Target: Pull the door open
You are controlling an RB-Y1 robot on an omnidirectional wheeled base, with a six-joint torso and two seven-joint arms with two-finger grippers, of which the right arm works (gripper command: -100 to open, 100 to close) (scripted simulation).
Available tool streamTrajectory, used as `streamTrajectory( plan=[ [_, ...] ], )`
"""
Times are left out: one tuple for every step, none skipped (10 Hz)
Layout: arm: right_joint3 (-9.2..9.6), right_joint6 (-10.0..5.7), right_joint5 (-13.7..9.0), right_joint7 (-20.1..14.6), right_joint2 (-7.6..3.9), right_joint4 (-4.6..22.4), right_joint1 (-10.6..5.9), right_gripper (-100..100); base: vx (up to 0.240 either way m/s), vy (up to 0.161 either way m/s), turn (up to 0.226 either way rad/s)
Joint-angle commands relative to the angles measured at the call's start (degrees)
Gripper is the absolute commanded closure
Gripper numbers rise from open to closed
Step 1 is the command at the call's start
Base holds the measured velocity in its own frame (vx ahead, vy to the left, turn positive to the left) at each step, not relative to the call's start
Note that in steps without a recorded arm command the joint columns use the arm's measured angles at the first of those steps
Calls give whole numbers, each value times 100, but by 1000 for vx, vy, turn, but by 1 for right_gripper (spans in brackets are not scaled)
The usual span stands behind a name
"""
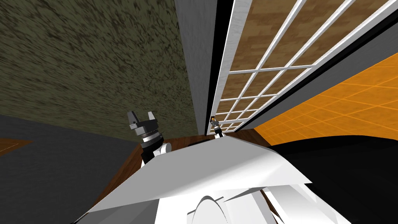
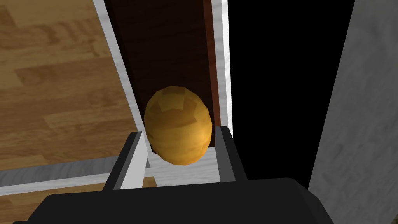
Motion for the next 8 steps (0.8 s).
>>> streamTrajectory(
  plan=[
    [43,26,-36,-263,6,-3,9,100,-13,8,49],
    [53,25,-67,-419,-10,1,8,100,-14,8,44],
    [63,23,-98,-575,-26,6,8,100,-17,10,41],
    [74,21,-130,-732,-42,10,8,100,-13,8,46],
    [87,19,-170,-903,-62,15,8,100,-19,8,60],
    [102,17,-215,-1065,-83,21,8,100,-25,10,60],
    [102,17,-215,-1136,-83,21,8,100,-14,-1,9],
    [117,15,-261,-1336,-104,27,8,100,-11,8,40]
  ],
)
